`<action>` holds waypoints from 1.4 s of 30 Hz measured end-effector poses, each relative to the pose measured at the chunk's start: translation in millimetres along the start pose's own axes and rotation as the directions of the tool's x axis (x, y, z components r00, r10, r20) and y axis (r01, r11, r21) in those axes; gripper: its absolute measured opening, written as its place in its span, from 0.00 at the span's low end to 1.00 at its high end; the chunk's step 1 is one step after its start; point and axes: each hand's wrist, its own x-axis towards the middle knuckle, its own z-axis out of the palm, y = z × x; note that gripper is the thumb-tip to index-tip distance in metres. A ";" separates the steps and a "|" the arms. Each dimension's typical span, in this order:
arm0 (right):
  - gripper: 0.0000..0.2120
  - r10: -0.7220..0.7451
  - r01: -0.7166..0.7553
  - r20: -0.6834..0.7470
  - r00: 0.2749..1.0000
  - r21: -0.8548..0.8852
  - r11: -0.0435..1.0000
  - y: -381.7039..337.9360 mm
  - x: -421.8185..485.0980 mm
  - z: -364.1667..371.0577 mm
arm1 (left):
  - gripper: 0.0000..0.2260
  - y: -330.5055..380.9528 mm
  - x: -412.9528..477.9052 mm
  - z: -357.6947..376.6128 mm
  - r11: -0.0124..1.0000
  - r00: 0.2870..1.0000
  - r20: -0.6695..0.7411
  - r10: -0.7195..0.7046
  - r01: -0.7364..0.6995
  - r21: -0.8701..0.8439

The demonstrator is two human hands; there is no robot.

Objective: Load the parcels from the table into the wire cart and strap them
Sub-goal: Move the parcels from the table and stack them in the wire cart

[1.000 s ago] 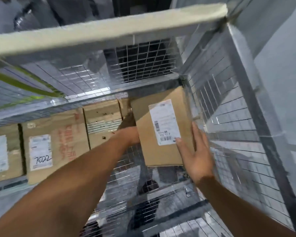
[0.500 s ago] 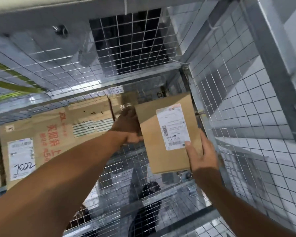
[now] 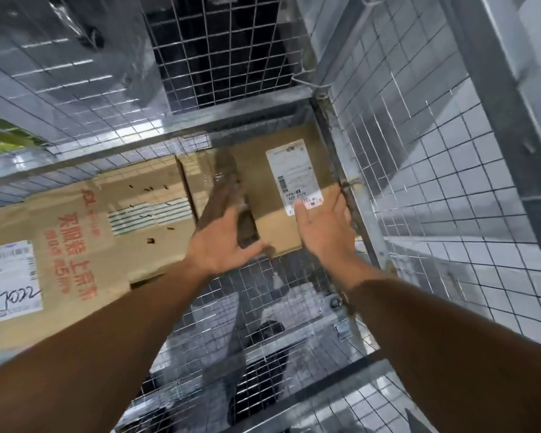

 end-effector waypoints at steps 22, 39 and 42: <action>0.44 -0.146 0.150 0.092 0.985 -0.041 0.988 29.2 -3.3 17.9 | 0.65 33.7 55.0 11.2 0.948 0.999 0.054 -0.001 -0.016 0.318; 0.30 0.199 -0.074 -0.176 0.964 0.539 0.839 -18.9 -408.9 -240.9 | 0.49 174.9 -316.3 -208.0 0.934 0.947 0.012 0.322 -0.316 -0.168; 0.31 0.419 -0.202 -0.244 0.875 0.602 0.772 3.9 -544.1 -258.5 | 0.50 227.3 -393.4 -214.5 0.856 0.850 0.116 0.513 -0.499 -0.135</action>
